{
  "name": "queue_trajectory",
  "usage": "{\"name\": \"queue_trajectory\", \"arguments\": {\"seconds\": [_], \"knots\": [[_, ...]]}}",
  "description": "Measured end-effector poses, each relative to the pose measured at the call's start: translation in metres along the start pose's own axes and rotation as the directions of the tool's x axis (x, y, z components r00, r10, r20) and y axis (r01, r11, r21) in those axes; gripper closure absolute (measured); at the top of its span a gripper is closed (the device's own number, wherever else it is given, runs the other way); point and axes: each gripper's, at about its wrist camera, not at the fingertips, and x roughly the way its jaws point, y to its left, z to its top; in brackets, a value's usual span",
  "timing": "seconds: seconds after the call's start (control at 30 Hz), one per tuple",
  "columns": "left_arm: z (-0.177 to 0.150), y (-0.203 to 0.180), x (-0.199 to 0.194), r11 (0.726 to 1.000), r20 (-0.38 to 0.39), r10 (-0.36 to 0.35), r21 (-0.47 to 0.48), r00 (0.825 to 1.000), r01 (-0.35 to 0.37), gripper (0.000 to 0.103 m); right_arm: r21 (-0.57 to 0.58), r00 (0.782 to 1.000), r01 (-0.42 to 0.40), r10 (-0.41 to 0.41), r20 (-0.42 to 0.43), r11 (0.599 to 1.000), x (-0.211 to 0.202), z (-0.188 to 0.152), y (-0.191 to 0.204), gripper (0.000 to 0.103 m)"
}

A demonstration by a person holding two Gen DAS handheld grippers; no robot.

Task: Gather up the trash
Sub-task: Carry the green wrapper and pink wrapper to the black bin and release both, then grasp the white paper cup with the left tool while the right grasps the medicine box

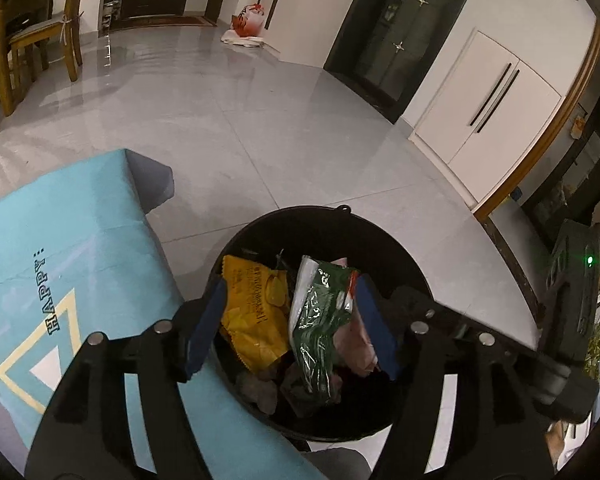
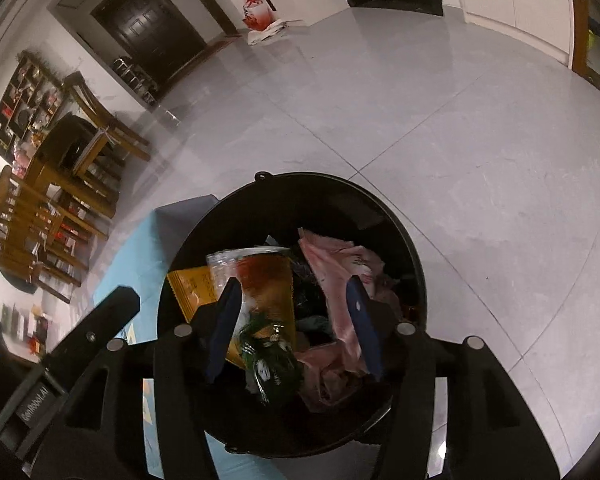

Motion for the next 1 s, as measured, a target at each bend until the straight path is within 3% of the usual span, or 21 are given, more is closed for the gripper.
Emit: {"name": "queue_trajectory", "arguments": {"seconds": [0.13, 0.37, 0.63, 0.7, 0.77, 0.83, 0.93, 1.0], "knots": [[-0.008, 0.017, -0.015, 0.999, 0.019, 0.009, -0.031, 1.000, -0.008, 0.032, -0.040, 0.999, -0.038, 0.038, 0.006, 0.998, -0.005, -0.002, 0.015, 0.047], [-0.033, 0.076, -0.065, 0.987, 0.061, 0.091, -0.138, 0.994, -0.082, 0.032, -0.185, 0.988, -0.152, 0.149, -0.028, 0.971, -0.008, -0.016, 0.072, 0.042], [-0.065, 0.161, -0.133, 0.945, 0.087, 0.248, -0.241, 0.965, -0.222, 0.032, -0.347, 0.963, -0.260, 0.216, -0.162, 0.901, 0.006, -0.054, 0.149, 0.041], [-0.072, 0.184, -0.156, 0.925, 0.101, 0.321, -0.247, 0.942, -0.289, 0.032, -0.402, 0.953, -0.291, 0.224, -0.204, 0.868, 0.012, -0.069, 0.175, 0.041], [-0.080, 0.209, -0.179, 0.896, 0.111, 0.404, -0.246, 0.908, -0.369, 0.029, -0.464, 0.948, -0.309, 0.226, -0.226, 0.830, 0.014, -0.084, 0.198, 0.041], [-0.086, 0.230, -0.193, 0.877, 0.105, 0.448, -0.243, 0.888, -0.414, 0.028, -0.530, 0.938, -0.338, 0.230, -0.261, 0.778, 0.020, -0.102, 0.225, 0.041], [-0.095, 0.262, -0.204, 0.855, 0.079, 0.493, -0.224, 0.866, -0.467, 0.027, -0.626, 0.925, -0.371, 0.212, -0.316, 0.686, 0.034, -0.133, 0.265, 0.040], [-0.099, 0.277, -0.205, 0.858, 0.065, 0.488, -0.221, 0.870, -0.464, 0.027, -0.690, 0.917, -0.392, 0.195, -0.349, 0.608, 0.045, -0.161, 0.294, 0.037]]}}
